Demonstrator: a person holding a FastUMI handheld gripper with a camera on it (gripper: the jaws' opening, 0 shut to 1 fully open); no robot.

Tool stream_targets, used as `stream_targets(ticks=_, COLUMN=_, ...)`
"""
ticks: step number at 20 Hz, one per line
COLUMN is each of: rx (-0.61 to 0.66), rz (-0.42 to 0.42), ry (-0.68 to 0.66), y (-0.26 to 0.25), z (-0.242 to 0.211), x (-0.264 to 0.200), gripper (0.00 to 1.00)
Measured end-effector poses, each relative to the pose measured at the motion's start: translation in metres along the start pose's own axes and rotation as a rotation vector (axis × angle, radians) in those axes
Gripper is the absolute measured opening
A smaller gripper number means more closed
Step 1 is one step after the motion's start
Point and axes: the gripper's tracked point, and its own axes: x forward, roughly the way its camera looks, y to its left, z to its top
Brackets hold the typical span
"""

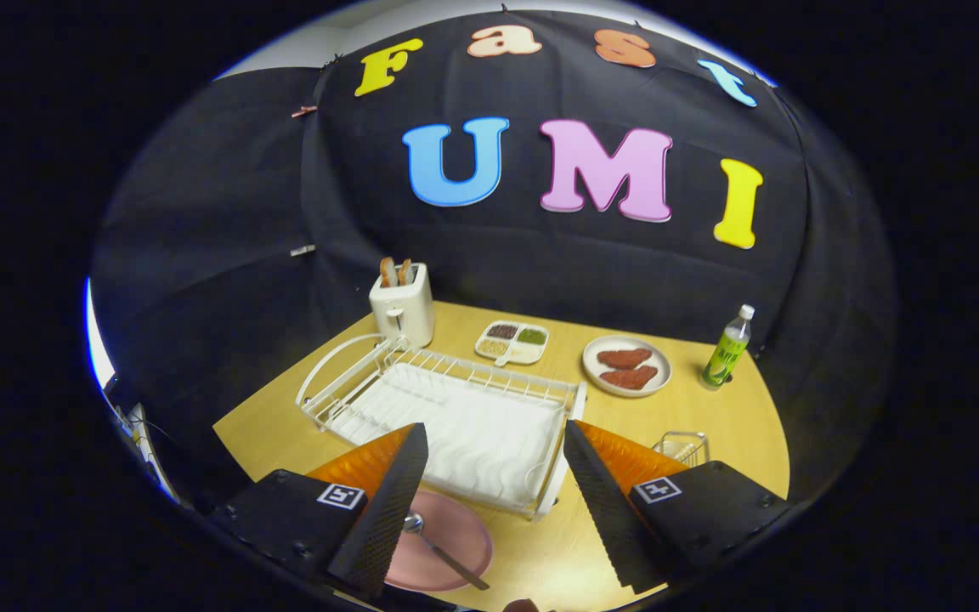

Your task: Take the plate from the dish rack, then take the spoon from the basket and place it into the plate.

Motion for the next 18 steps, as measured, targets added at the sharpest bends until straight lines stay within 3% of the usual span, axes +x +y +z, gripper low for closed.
stream_targets(ticks=5, rx=-0.039, rz=-0.11, ry=-0.146, y=-0.051, z=0.068, x=-0.026, gripper=0.97)
stream_targets(ticks=9, rx=-0.075, rz=-0.184, ry=-0.199, y=-0.085, z=0.095, x=-0.049, gripper=0.98)
stream_targets(ticks=18, rx=-0.044, rz=-0.2, ry=-0.217, y=-0.133, z=0.099, x=-0.078, gripper=0.98)
